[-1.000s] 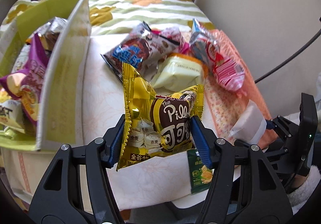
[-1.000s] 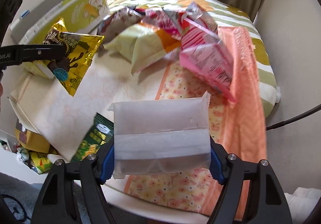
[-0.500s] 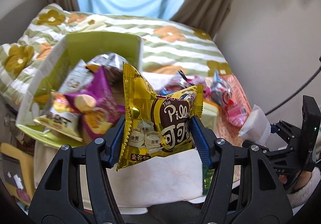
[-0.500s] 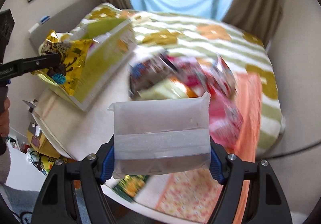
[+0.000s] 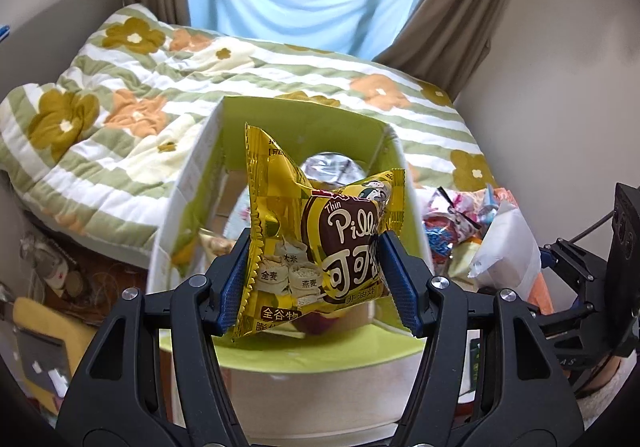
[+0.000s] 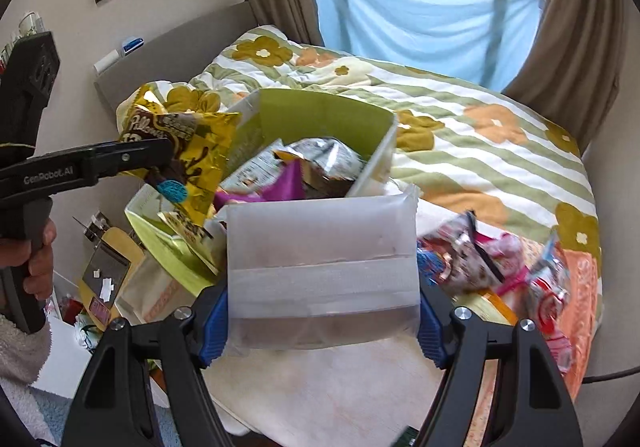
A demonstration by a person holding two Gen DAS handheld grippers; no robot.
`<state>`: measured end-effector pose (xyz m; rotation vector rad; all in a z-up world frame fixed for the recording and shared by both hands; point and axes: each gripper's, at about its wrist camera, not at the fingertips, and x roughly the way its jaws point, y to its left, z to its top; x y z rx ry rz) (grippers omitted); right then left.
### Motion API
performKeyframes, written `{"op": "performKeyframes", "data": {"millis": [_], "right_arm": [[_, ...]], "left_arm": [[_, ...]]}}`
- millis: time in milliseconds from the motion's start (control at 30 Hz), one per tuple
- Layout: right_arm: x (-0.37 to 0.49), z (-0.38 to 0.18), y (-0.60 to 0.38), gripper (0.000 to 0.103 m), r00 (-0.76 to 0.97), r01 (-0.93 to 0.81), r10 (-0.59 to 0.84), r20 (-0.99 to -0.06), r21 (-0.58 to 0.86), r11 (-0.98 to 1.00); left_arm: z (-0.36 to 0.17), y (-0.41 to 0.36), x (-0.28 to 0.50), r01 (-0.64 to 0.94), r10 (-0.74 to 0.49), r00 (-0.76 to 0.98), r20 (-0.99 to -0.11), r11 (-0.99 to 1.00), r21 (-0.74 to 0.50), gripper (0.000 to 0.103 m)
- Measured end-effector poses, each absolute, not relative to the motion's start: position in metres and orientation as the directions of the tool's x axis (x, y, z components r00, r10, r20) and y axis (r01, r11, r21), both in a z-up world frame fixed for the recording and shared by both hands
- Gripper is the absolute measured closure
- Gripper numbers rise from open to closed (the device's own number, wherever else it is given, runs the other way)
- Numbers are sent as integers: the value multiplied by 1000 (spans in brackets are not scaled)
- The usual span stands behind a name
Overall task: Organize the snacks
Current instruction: 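Lower both held snacks into the cardboard box and open both tools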
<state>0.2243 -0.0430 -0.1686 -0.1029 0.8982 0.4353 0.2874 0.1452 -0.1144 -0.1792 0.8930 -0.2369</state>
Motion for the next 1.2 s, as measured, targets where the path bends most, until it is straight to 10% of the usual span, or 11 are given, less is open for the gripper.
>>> {"op": "performKeyframes", "data": {"millis": [400, 467, 533, 1067, 1200], "right_arm": [[244, -181, 30, 31, 530, -265, 220, -819, 86, 960], [244, -185, 34, 31, 517, -246, 205, -831, 85, 966], [244, -188, 36, 31, 508, -237, 192, -840, 78, 968], [247, -211, 47, 29, 483, -240, 196, -853, 86, 967], [244, -213, 45, 15, 510, -232, 202, -836, 93, 968]], "left_arm": [[-160, 178, 350, 316, -331, 442, -834, 927, -201, 44], [-163, 177, 357, 341, -332, 435, -837, 921, -188, 36], [-163, 175, 360, 342, -299, 449, -842, 928, -147, 1], [-161, 183, 302, 282, -275, 488, -829, 948, -148, 0], [-159, 191, 296, 264, -280, 507, -815, 951, -162, 0]]}}
